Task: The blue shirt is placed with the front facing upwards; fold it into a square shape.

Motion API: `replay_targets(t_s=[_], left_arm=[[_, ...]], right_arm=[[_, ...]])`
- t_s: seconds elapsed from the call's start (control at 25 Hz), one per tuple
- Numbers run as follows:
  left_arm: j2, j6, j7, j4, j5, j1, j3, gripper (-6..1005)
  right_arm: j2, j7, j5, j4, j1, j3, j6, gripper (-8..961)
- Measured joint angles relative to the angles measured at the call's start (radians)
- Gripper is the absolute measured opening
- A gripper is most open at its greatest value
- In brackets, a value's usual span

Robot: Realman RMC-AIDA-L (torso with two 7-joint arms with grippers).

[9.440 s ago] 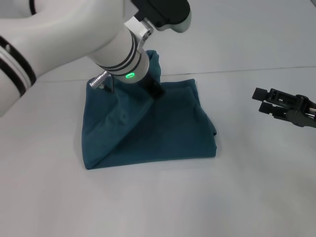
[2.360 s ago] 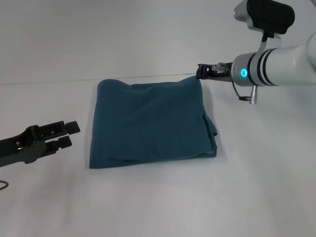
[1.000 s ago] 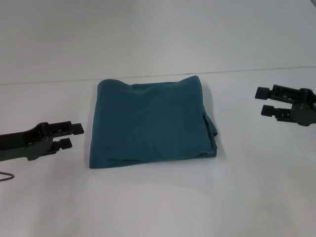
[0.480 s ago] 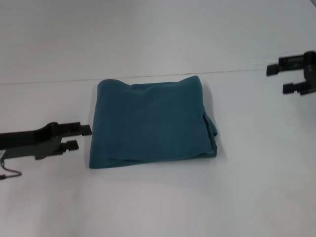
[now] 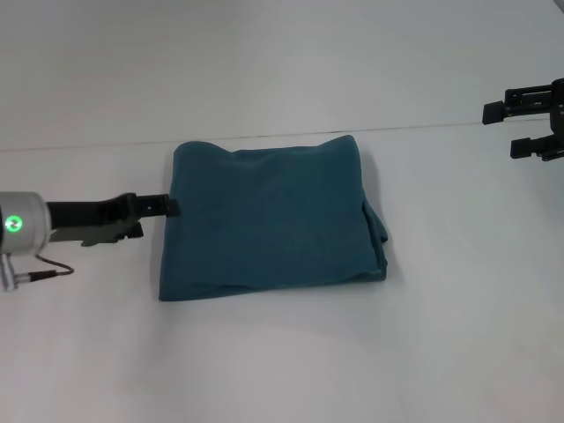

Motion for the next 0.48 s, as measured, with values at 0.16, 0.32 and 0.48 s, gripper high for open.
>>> replay_targets(t_s=[0.16,0.32,0.48], left_arm=[[0.001,-0.064,-0.010,-0.048,0.034,-0.026,0.026,860],[-0.003,-0.087,-0.025,-0.065,0.091,-0.041,0.032,859],[-0.014,-0.098,-0.028,-0.070,0.103,-0.047,0.047,859]], right_arm=[[0.004,-0.002,0.000,0.001,0.001,0.001,0.000,899],[0.006,0.001,0.000,0.001,0.005,0.003,0.003,899],[0.006,0.001,-0.001,0.002,0.005,0.009,0.006,899]])
